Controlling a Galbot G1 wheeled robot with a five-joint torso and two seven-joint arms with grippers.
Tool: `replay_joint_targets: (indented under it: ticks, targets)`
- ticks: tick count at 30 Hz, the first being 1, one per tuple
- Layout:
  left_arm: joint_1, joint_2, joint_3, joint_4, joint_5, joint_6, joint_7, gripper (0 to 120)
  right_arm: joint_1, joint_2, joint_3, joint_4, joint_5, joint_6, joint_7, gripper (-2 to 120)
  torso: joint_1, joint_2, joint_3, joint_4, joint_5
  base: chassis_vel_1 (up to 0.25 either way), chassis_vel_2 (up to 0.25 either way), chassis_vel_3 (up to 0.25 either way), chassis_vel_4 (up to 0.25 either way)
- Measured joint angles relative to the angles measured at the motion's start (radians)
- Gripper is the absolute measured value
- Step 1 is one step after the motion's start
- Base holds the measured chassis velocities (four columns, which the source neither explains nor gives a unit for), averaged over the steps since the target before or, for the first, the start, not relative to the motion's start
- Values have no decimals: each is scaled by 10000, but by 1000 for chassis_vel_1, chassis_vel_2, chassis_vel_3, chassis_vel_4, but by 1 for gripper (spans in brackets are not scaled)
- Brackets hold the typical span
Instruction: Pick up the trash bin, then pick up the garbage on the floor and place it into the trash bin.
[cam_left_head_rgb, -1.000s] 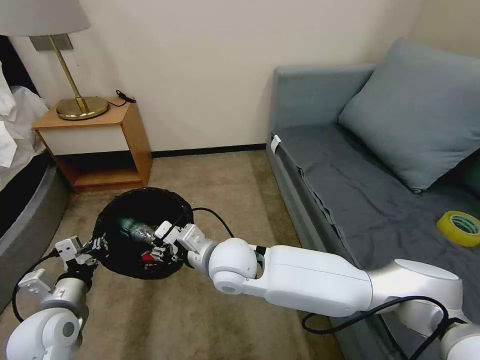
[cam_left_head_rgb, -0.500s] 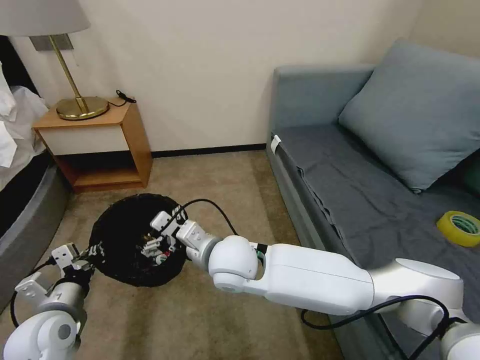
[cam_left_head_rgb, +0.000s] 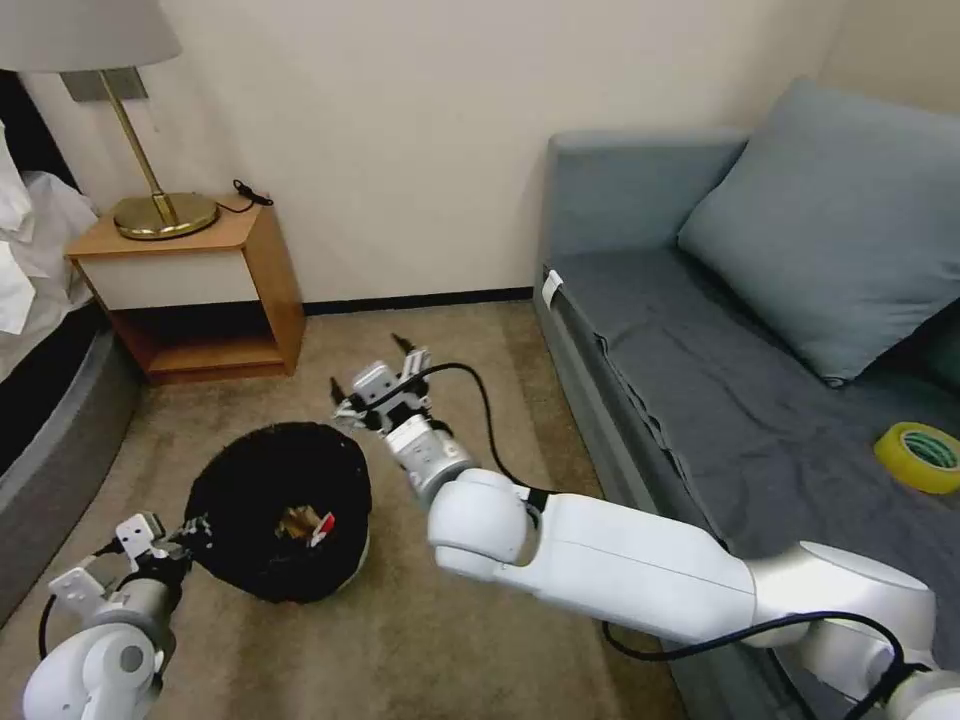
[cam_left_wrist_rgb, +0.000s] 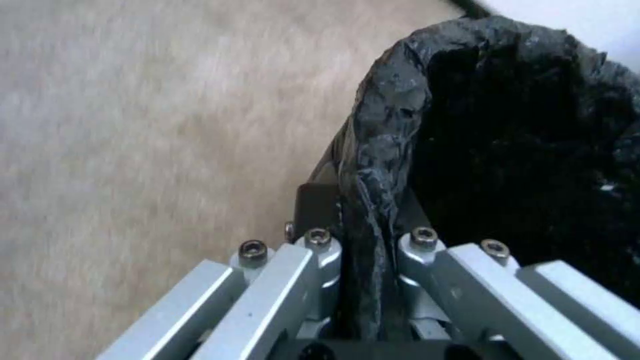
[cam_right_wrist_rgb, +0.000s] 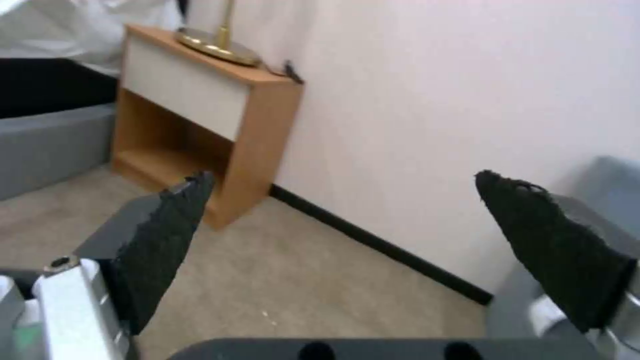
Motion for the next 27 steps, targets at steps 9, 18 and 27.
replay_joint_targets:
  ticks: [9, 18, 27]
  targets:
    - [-209, -106, 282, 484, 59, 5, -227, 4, -1344, -954, 1109, 335, -450, 181, -234, 100, -1, 1, -4, 4, 21, 0, 0, 0, 0]
    - [-306, -155, 417, 291, 185, 166, -299, 8, -2539, -1499, 2305, 721, -958, 442, -690, 100, -1, -1, -2, 1, -1, 0, 0, 0, 0]
    - [136, -122, 249, -951, 368, 165, 47, 43, -3127, -2045, 3066, 1118, -1283, 658, -1103, 100, 0, -3, 1, -3, -2, 0, 0, 0, 0]
